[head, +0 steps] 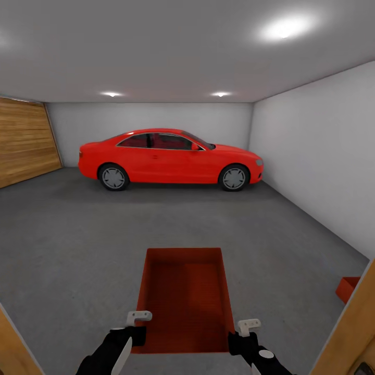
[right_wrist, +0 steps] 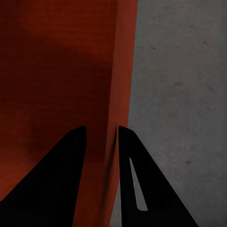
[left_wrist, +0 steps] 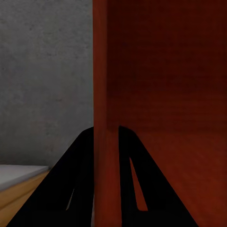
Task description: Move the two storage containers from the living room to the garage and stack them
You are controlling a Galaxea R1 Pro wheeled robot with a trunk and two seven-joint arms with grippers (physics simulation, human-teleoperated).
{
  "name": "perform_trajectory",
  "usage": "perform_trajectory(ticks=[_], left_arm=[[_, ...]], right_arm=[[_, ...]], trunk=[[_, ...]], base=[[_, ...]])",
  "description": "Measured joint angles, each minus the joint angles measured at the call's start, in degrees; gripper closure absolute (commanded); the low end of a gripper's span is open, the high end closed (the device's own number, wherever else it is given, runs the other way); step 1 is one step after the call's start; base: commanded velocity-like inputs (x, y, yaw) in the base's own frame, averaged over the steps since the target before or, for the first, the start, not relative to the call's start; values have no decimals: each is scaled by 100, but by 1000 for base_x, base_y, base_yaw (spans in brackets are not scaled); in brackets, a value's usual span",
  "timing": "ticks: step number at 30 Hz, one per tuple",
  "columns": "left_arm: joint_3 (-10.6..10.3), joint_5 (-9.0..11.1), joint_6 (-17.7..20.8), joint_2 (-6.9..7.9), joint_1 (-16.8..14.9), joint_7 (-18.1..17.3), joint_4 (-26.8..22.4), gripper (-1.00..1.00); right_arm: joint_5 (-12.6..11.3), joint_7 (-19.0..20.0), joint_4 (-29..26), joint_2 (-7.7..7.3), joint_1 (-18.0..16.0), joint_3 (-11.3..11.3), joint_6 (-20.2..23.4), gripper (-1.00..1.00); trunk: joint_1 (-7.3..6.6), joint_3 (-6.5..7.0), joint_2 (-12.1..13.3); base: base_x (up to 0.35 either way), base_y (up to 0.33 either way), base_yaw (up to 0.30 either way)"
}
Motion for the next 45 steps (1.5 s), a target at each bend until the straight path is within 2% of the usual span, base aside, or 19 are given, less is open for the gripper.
perform_trajectory(ticks=[45], left_arm=[[-1,-1,0,0,0,0,0,100]], right_arm=[[-1,0,1,0,0,0,-2,100]], trunk=[[0,0,0]], base=[[0,11,18]])
